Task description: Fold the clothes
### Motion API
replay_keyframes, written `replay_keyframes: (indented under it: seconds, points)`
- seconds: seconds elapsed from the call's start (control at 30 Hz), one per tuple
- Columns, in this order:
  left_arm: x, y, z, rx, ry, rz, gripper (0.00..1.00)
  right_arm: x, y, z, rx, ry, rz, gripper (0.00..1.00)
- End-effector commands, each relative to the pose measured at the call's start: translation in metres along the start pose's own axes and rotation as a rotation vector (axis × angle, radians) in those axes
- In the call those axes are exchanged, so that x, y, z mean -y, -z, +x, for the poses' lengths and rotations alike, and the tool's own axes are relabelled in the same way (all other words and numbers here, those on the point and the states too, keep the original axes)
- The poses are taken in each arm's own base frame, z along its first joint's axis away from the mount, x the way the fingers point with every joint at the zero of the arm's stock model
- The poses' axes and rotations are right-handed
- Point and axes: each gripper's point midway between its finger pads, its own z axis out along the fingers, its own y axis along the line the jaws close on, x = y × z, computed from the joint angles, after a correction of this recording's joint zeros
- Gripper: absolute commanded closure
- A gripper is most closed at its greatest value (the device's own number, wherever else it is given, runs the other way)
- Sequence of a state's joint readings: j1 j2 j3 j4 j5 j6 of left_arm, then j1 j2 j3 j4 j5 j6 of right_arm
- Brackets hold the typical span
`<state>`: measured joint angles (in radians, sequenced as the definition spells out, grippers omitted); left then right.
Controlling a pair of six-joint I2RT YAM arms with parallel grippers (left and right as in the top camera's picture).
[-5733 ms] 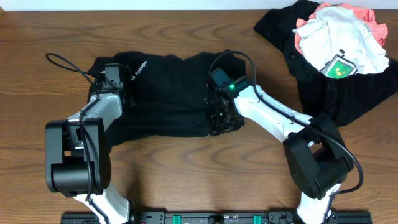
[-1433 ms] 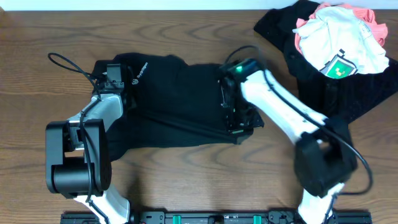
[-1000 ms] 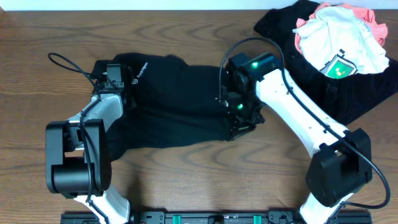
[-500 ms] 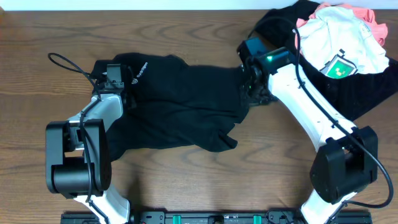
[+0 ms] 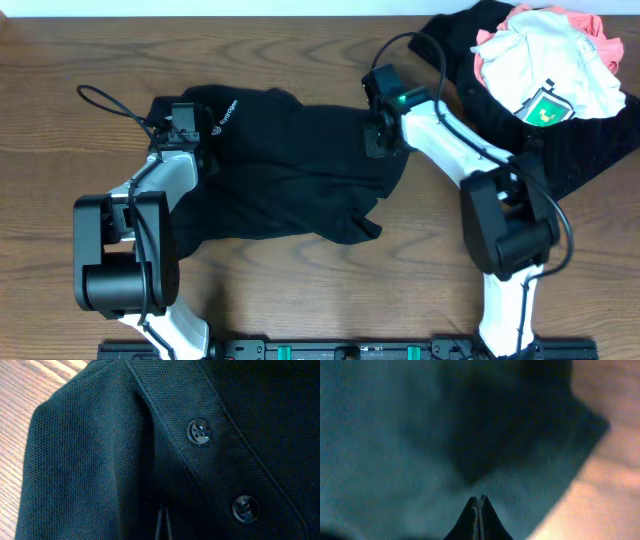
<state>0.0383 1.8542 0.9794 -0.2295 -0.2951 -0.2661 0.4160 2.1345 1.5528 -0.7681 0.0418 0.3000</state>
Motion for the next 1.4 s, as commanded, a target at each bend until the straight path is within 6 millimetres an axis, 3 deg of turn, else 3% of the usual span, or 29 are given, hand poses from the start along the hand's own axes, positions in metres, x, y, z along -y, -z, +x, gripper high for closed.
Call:
replay_keyframes:
  seconds: [0.0,0.2,0.47,0.63,0.87,0.93,1.03,1.13,1.23,1.37]
  points:
    - [-0.007,-0.016,0.039,-0.114,-0.018,-0.018,0.94,0.01,-0.018,-0.004,0.014,0.026,0.048,0.99]
    - [-0.007,-0.015,0.04,-0.118,-0.02,-0.019,0.94,0.018,-0.047,-0.016,0.044,0.013,0.047,0.99]
    - [-0.008,-0.015,0.043,-0.132,-0.025,-0.023,0.94,0.059,-0.087,-0.043,0.095,-0.065,0.093,0.99]
    - [-0.008,-0.015,0.043,-0.131,-0.025,-0.023,0.94,0.078,-0.101,-0.078,0.15,-0.081,0.095,0.99]
    - [-0.008,-0.015,0.043,-0.131,-0.025,-0.023,0.94,0.068,-0.097,-0.13,0.252,-0.028,0.076,0.99]
    - [-0.008,-0.015,0.043,-0.13,-0.024,-0.023,0.94,0.064,-0.087,-0.138,0.265,-0.035,0.057,0.99]
    - [-0.007,-0.015,0.04,-0.123,-0.022,-0.02,0.94,0.058,-0.054,-0.151,0.271,-0.059,0.022,0.99]
    - [-0.006,-0.013,0.035,-0.112,-0.018,-0.017,0.94,0.058,-0.004,-0.154,0.26,-0.077,0.02,0.99]
    - [-0.006,-0.009,0.031,-0.098,-0.013,-0.012,0.94,0.054,0.045,-0.136,0.211,-0.065,0.024,0.99]
    - [-0.006,-0.004,0.025,-0.078,-0.005,-0.005,0.94,0.031,0.095,-0.088,0.076,-0.016,-0.035,0.97]
